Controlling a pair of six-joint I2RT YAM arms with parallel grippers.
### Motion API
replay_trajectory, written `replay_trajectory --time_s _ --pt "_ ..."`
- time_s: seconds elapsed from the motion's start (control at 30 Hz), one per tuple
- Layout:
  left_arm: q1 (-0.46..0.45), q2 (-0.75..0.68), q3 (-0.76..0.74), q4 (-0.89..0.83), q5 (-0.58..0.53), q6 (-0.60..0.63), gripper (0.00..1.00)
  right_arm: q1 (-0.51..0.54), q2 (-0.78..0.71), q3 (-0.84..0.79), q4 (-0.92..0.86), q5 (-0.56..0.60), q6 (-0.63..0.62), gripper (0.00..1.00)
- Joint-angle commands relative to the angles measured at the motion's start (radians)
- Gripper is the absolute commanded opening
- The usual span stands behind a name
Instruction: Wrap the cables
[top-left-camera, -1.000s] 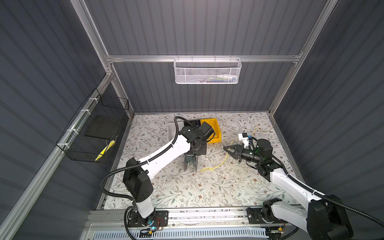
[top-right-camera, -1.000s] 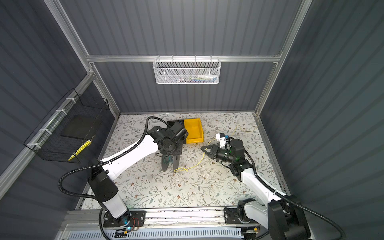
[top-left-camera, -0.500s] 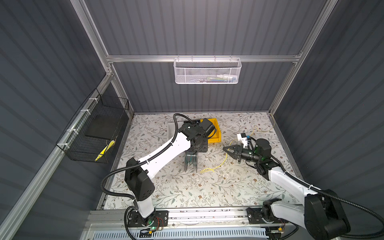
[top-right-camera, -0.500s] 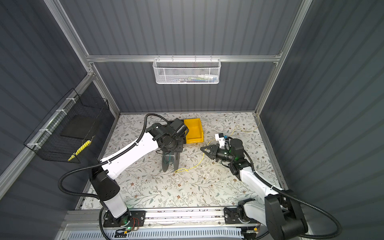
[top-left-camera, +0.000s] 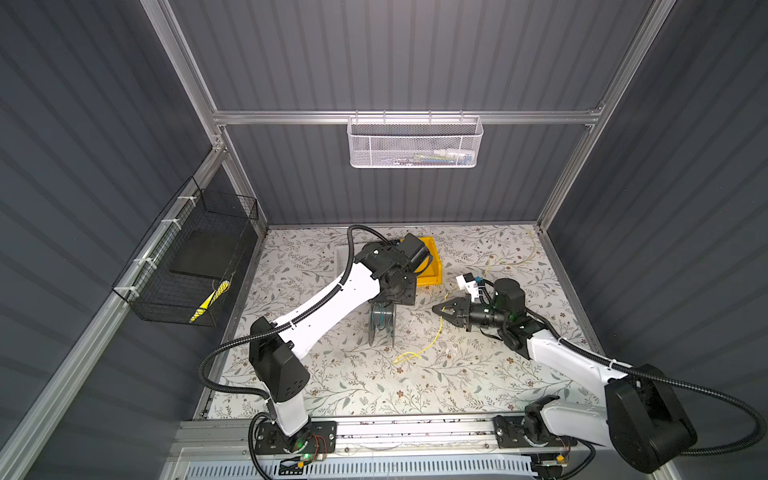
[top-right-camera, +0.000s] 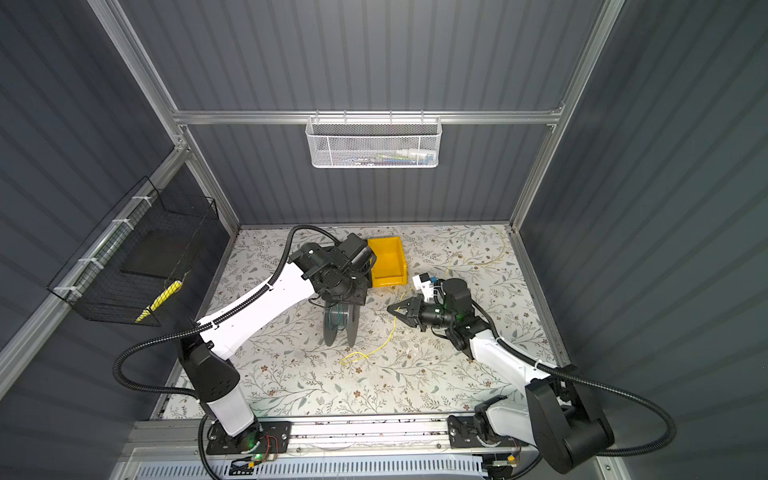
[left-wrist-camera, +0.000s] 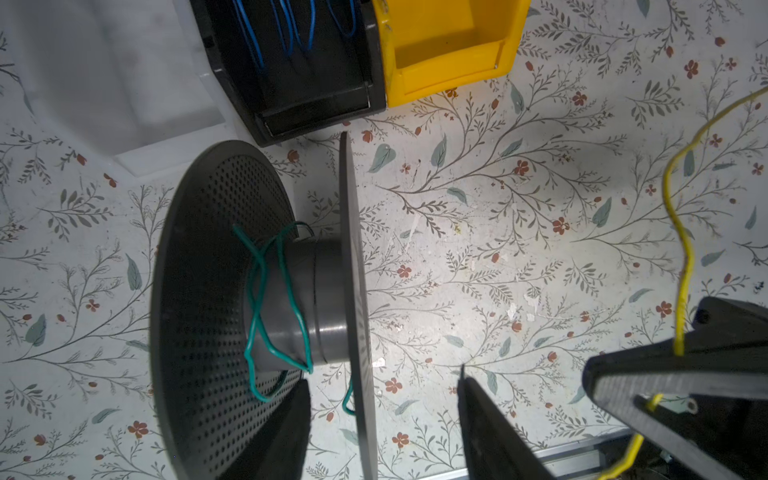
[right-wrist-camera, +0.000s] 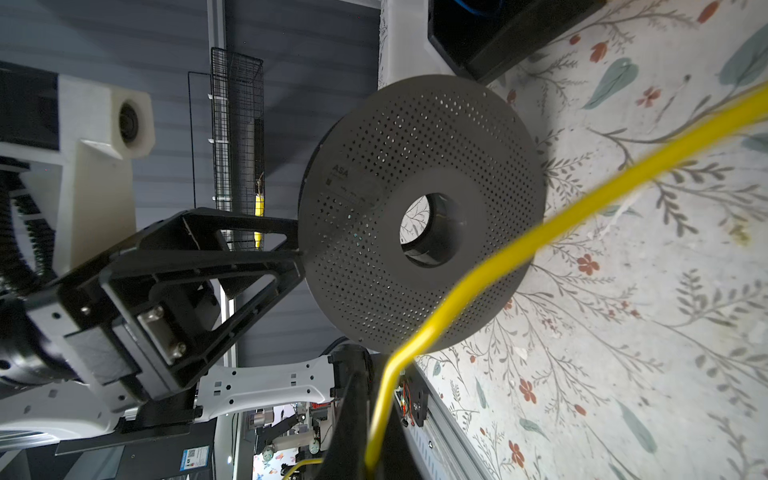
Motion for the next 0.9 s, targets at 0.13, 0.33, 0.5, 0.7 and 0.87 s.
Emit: replay_trajectory --time_s 0.13,0.33,0.5,0.7,0.87 --pt "0.024 -0.096 -0.061 -0.03 0.014 0.054 0.61 0.064 0.05 0.072 -0.068 0.065 -0.033 0.0" --pt "0.105 -0.216 -0.067 -0.008 0.1 0.087 0.65 0.095 0.106 0.08 -0.024 0.111 0.02 0.0" --pt "0.112 -0.346 -0.158 -0.047 0.082 0.152 0.68 0.097 0.124 0.09 -0.06 0.175 0.022 0.0" --pt "0.109 -0.53 -0.39 0.063 0.153 0.206 0.69 0.096 0.155 0.136 -0.121 0.197 0.023 0.0" --pt "0.083 -0.623 -0.528 0.131 0.212 0.25 0.7 0.096 0.202 0.196 -0.174 0.168 0.022 0.0"
